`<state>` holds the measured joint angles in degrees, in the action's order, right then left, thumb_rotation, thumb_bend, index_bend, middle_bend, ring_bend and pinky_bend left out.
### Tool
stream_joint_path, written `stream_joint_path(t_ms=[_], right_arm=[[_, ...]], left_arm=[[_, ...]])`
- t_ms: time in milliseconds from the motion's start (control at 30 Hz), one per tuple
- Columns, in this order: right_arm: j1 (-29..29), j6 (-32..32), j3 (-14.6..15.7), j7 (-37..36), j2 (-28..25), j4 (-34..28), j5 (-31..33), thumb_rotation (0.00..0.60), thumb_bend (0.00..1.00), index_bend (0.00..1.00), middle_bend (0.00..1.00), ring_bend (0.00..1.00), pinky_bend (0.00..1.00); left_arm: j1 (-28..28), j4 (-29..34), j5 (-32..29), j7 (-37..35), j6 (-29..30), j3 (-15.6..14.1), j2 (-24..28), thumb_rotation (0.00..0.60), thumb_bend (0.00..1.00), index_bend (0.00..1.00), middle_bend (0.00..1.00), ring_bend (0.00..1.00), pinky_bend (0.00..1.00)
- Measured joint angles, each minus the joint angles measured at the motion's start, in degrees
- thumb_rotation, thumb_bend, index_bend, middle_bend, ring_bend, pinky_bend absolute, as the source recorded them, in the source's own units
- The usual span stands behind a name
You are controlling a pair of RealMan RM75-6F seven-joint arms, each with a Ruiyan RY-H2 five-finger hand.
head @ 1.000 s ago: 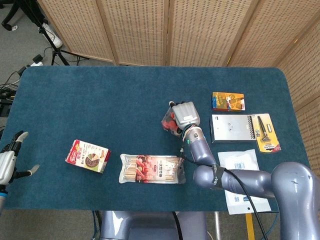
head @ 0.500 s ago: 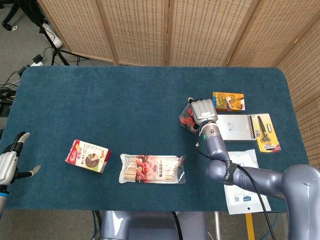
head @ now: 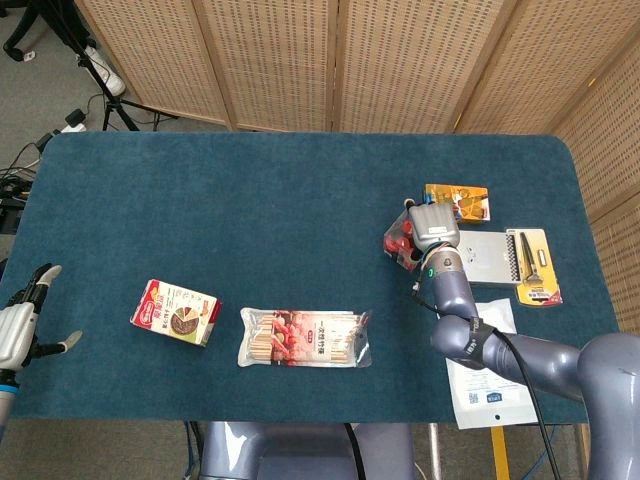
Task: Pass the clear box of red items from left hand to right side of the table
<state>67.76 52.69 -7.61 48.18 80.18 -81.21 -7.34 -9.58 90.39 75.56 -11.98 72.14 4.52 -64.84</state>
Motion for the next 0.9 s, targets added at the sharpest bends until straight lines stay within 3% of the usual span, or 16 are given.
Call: stream_joint_path(t_ms=[167, 300, 467, 900], right_arm=[[-0.25, -0.65, -0.36, -0.21, -0.20, -0.86, 0.20, 0.600, 0.14, 0.42, 0.15, 0.13, 0.37], [-0.14, -2.26, -0.56, -0.05, -0.78, -1.97, 1.48, 0.600, 0.08, 0.23, 0.01, 0.00, 0.21], [0.88, -3.16, -0.26, 1.30, -1.93, -3.92, 3.89, 0.600, 0.00, 0.02, 0.00, 0.00, 0.01], [3.00, 4.90, 0.18, 5.49, -2.54, -9.27, 6.41, 0.600, 0.00, 0.00, 0.00, 0.00, 0.00]], left_arm=[[0.02, 0.11, 0.19, -0.18, 0.03, -0.03, 0.12, 0.600, 0.21, 0.00, 0.00, 0.14, 0.16], [0.07, 0.20, 0.29, -0.58, 0.11, -0.01, 0.30, 0.600, 0.21, 0.00, 0.00, 0.14, 0.16], [0.15, 0.31, 0.62, -1.23, 0.30, 0.00, 0.58, 0.600, 0.21, 0.00, 0.00, 0.14, 0.16], [0.52, 0.68, 1.31, -2.69, 1.18, 0.09, 1.43, 0.600, 0.21, 0.00, 0.00, 0.14, 0.16]])
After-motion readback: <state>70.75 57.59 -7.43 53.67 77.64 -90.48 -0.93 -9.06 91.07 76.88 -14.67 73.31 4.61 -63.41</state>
